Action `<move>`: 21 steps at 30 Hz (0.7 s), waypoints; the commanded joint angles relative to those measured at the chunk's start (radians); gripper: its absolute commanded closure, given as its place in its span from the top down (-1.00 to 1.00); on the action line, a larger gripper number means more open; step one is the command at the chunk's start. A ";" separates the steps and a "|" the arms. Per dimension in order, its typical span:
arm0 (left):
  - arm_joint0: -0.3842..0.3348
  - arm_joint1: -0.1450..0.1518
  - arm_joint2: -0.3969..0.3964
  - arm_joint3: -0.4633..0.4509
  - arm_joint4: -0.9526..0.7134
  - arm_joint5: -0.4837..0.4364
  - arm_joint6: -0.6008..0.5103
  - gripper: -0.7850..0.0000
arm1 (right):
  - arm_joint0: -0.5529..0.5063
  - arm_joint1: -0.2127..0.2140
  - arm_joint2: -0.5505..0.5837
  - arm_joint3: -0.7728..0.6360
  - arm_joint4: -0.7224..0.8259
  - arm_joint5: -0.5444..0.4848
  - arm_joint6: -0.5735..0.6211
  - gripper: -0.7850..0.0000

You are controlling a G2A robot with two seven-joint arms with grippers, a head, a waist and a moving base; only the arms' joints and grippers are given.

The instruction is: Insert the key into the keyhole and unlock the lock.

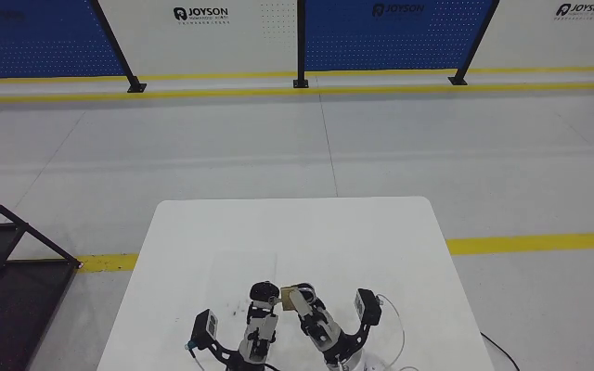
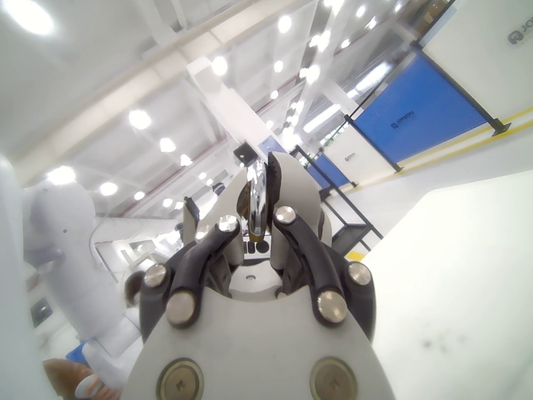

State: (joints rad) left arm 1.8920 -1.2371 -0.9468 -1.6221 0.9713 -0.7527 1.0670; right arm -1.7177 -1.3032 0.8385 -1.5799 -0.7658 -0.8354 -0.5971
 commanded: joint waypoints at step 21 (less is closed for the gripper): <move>0.086 0.058 -0.152 -0.057 -0.185 -0.251 -0.339 0.07 | -0.053 0.033 0.110 -0.069 0.069 -0.032 0.132 -1.00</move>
State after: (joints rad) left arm 1.9754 -1.1831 -1.0922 -1.6753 0.8040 -0.9965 0.7653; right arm -1.7699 -1.2707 0.9476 -1.6473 -0.6988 -0.8696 -0.4733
